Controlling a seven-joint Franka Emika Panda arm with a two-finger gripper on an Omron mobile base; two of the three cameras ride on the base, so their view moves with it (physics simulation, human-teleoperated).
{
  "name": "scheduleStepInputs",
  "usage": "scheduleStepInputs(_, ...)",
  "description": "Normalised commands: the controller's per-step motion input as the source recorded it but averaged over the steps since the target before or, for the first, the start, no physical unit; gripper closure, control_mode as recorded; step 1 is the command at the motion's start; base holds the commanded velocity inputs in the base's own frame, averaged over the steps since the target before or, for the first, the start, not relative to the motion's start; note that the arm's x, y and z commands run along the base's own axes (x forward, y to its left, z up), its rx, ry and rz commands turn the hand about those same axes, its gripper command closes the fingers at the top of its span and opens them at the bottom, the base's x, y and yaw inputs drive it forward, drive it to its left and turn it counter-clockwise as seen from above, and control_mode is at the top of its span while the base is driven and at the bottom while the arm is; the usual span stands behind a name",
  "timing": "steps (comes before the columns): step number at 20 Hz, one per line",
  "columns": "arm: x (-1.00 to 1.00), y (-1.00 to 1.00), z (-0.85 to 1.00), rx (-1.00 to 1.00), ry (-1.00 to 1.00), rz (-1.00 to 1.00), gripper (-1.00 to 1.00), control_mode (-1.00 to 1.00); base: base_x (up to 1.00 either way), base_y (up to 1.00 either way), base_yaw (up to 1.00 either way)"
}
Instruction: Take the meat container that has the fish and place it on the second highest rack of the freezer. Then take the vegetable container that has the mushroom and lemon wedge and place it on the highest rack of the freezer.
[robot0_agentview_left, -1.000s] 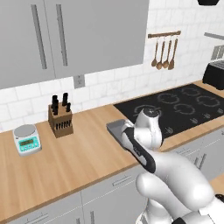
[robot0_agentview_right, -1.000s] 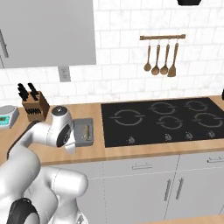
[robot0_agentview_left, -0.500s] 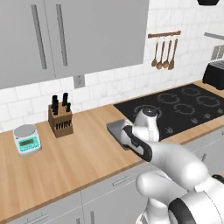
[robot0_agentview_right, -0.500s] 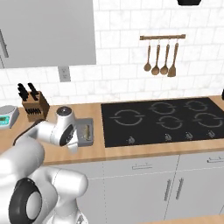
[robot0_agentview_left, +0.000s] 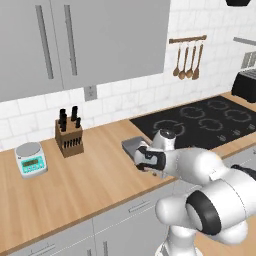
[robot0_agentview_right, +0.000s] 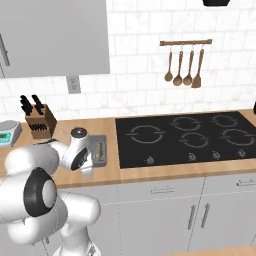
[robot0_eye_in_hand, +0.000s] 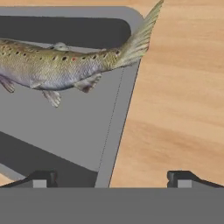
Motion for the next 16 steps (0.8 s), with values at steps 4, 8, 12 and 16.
scheduleStepInputs(4, 0.24, 0.0, -0.43, 0.03, 0.0, 0.0, -1.0, -1.0, 0.0, 0.0, 0.0)
scheduleStepInputs(8, 0.27, 0.0, -0.43, 0.02, 0.0, 0.0, -1.0, -1.0, 0.0, 0.0, 0.0)
scheduleStepInputs(12, 0.37, 0.0, -0.42, 0.01, 0.0, 0.0, 1.0, -1.0, 0.0, 0.0, 0.0)
scheduleStepInputs(16, 0.12, 0.0, -0.52, 0.0, 0.0, 0.0, 1.0, -1.0, 0.0, 0.0, 0.0)
